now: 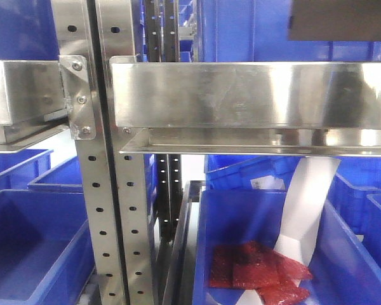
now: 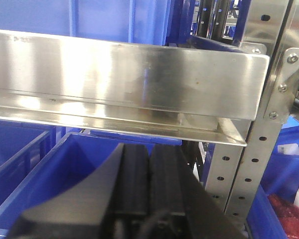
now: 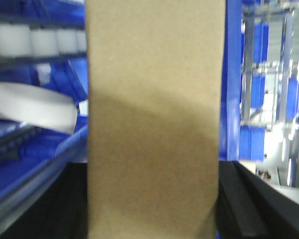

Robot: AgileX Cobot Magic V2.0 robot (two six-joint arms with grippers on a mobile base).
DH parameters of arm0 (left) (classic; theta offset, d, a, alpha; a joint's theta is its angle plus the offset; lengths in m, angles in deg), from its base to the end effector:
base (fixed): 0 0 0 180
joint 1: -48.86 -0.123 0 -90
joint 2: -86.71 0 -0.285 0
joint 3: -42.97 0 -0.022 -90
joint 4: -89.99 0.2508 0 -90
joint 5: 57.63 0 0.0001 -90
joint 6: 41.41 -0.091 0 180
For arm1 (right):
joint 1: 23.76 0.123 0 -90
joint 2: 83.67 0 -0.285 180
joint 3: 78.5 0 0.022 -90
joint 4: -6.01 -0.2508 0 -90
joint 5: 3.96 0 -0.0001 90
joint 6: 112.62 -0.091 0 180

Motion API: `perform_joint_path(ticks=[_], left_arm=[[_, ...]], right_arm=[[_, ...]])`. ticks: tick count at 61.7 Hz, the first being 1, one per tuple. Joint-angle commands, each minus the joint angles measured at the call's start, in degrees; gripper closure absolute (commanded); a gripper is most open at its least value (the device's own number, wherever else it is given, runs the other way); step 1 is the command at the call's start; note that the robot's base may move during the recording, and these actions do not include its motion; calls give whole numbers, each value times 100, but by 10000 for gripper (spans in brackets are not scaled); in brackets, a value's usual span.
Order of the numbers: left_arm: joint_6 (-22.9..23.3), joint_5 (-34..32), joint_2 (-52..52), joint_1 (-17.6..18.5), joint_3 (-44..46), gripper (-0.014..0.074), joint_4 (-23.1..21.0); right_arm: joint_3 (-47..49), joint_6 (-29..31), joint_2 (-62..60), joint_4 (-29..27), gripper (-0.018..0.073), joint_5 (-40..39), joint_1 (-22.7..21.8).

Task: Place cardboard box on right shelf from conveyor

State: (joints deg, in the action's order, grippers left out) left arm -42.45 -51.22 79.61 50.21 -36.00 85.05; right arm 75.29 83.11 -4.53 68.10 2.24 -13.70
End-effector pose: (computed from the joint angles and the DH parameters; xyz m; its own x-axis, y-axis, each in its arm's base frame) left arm 0.0568 -0.0022 0.1934 -0.0450 -0.0664 -0.9968 0.0302 0.9972 -0.0678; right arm 0.2772 0.0403 0.3293 0.0169 -0.9847 -0.1734 -0.3195 0.1590 -0.9342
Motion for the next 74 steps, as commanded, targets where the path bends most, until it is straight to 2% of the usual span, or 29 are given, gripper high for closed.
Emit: perform_joint_path(ticks=[1,17,74], left_arm=[[16,-468,40,-16,16,715,-26],[16,-468,40,-16,16,715,-26],[16,-468,40,-16,16,715,-26]], right_arm=[[163,34,-33,194,531,-480,19],[163,34,340,194,531,-466,19],[142,37,294,201,526,-370,24]])
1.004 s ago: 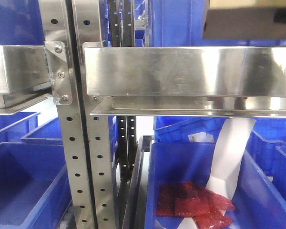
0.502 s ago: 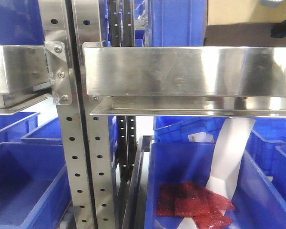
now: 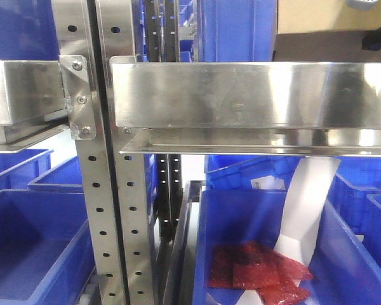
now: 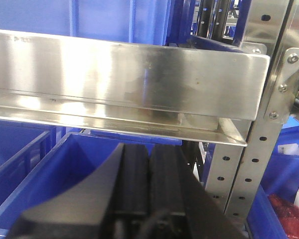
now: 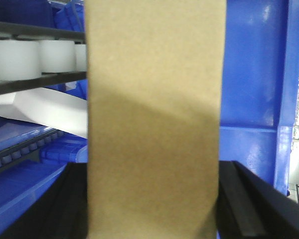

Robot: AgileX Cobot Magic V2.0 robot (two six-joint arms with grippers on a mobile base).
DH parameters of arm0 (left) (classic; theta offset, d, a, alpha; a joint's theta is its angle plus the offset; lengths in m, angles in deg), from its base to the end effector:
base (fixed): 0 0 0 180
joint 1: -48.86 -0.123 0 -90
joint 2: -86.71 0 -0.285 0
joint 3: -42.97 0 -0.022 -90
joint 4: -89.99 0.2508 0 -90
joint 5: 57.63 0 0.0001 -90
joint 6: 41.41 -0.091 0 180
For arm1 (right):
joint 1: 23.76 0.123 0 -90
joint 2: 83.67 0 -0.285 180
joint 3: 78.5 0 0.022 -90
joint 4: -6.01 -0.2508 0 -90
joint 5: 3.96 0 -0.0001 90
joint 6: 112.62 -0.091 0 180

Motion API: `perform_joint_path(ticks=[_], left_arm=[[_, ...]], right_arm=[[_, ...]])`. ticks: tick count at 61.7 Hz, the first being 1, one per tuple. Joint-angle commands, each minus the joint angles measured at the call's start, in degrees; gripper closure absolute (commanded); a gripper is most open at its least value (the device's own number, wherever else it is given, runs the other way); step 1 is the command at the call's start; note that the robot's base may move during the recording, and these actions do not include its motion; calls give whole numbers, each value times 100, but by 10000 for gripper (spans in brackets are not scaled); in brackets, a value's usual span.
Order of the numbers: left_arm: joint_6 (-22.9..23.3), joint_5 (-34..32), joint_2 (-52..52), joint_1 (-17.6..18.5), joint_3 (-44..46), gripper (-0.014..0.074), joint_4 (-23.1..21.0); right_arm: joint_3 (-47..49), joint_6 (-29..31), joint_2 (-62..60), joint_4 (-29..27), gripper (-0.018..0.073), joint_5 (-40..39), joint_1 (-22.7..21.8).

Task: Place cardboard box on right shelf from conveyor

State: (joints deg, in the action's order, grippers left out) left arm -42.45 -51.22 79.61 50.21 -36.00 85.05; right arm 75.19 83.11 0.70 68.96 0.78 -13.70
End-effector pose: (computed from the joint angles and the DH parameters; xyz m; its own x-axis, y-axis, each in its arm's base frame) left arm 0.0568 -0.0022 0.1934 -0.0450 -0.0664 -0.9968 0.0302 0.9972 -0.0678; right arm 0.2947 0.0454 0.3034 0.0298 -0.9876 -0.1542 -0.3959 0.1300 -0.9091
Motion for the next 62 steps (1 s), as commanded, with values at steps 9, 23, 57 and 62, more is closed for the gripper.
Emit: perform_joint_path(ticks=[9,23,57,62], left_arm=[[16,-468,40,-16,16,715,-26],[16,-468,40,-16,16,715,-26],[16,-468,40,-16,16,715,-26],[16,-468,40,-16,16,715,-26]], right_arm=[[210,-10,-242,-7,344,-331,24],[501,-806,-297,-37,-46,-270,24],[147,-806,-625,-23,-46,-164,24],[-33,-806,-810,-23,-46,-164,24]])
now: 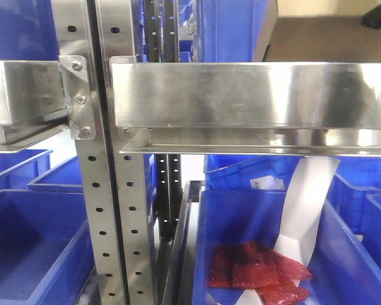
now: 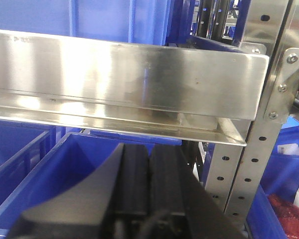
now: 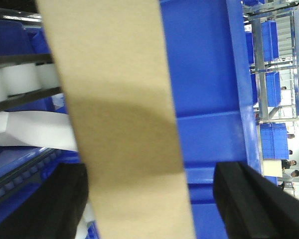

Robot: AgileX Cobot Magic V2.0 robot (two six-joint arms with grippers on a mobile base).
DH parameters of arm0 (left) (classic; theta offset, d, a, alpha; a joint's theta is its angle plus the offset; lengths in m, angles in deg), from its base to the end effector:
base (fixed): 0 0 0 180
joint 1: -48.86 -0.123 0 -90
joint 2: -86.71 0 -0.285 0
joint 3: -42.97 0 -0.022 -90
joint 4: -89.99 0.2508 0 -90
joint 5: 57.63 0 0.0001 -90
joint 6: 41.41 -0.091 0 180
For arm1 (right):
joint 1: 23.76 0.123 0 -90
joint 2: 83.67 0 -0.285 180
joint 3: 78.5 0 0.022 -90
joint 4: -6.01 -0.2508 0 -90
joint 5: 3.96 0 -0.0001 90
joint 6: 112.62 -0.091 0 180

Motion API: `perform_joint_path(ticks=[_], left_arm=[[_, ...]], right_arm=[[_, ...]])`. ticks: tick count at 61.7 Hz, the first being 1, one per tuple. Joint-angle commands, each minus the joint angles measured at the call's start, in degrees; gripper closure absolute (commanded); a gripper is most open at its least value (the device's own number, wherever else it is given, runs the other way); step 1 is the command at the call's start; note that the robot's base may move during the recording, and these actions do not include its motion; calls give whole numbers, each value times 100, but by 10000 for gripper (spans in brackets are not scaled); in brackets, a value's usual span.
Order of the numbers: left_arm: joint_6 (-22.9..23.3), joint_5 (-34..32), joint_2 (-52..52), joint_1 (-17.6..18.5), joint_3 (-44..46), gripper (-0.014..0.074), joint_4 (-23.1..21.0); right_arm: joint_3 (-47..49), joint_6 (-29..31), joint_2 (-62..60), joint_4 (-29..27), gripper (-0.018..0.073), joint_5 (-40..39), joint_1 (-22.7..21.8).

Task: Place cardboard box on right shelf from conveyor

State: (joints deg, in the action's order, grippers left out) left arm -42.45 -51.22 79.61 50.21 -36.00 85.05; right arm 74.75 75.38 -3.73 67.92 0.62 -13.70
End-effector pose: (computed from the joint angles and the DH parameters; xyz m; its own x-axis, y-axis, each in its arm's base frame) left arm 0.0568 -0.0022 0.1934 -0.0450 -0.0664 -0.9968 0.0302 0.9972 -0.0678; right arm 0.2794 0.0430 0.3233 -0.0077 -0.9524 -0.3049 -0.3361 0.2896 -0.8962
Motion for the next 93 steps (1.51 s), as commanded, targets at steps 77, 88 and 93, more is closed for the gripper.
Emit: perform_joint_path(ticks=[77,88,93], left_arm=[[16,-468,40,-16,16,715,-26],[16,-468,40,-16,16,715,-26],[16,-468,40,-16,16,715,-26]], right_arm=[[-3503,-720,-5039,-6244,532,-392,-1623],[-3911,-719,-6147,-6393,532,-55,-1617],[-4030,-719,-6425,-6393,532,-45,-1617]])
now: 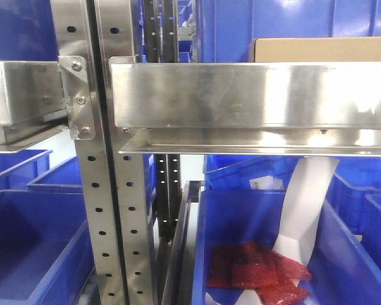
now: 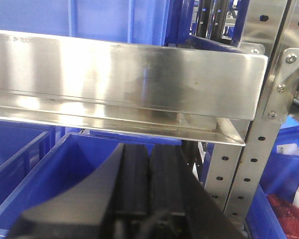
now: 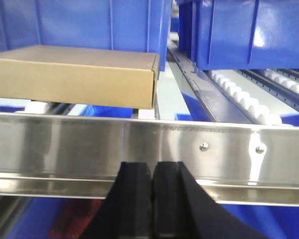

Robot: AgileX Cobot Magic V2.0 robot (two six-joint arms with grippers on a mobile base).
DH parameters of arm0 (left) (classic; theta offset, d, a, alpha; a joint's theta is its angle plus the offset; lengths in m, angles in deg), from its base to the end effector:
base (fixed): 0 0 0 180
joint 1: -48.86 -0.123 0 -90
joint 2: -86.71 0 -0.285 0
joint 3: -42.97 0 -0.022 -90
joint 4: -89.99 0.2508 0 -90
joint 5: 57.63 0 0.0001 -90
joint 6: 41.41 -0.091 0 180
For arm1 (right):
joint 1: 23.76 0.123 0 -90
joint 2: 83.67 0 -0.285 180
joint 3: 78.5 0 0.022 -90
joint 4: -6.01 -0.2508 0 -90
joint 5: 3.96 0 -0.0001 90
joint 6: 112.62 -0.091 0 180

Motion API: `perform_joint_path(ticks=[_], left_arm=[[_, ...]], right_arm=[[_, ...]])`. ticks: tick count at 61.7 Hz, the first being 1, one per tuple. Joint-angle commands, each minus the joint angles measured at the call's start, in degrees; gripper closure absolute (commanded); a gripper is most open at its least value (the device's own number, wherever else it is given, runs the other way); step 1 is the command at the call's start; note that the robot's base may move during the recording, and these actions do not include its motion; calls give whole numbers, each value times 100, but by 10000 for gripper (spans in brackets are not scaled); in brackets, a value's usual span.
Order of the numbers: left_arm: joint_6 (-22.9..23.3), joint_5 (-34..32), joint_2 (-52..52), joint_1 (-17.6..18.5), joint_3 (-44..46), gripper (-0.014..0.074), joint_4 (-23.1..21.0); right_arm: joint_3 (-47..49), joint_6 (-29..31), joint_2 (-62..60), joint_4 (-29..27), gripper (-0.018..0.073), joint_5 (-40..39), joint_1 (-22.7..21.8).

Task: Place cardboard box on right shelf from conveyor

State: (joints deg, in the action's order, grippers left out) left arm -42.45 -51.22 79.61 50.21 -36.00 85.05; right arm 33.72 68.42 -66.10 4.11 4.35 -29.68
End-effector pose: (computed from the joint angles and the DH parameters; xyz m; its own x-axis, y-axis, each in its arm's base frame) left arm 0.0568 -0.0022 0.1934 -0.0450 -0.0664 -0.9968 0.0302 0.9972 -0.0678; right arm 0.0670 -0.0065 0.2454 -0.0620 0.0212 -0.9979 0.0993 0.9949 0.0149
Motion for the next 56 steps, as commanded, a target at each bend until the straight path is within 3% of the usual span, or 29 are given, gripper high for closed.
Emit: perform_joint_path(ticks=[1,34,48,56], left_arm=[[16,-468,40,-16,16,715,-26],[16,-468,40,-16,16,715,-26],[16,-468,40,-16,16,715,-26],[16,-468,40,-16,16,715,-26]], right_arm=[[48,-24,-231,-12,532,-417,-20],[-303,-19,-294,12,532,-672,14],[-696,-19,-925,12,532,-689,636],[-1035,-24,-1127,12,532,-831,720]])
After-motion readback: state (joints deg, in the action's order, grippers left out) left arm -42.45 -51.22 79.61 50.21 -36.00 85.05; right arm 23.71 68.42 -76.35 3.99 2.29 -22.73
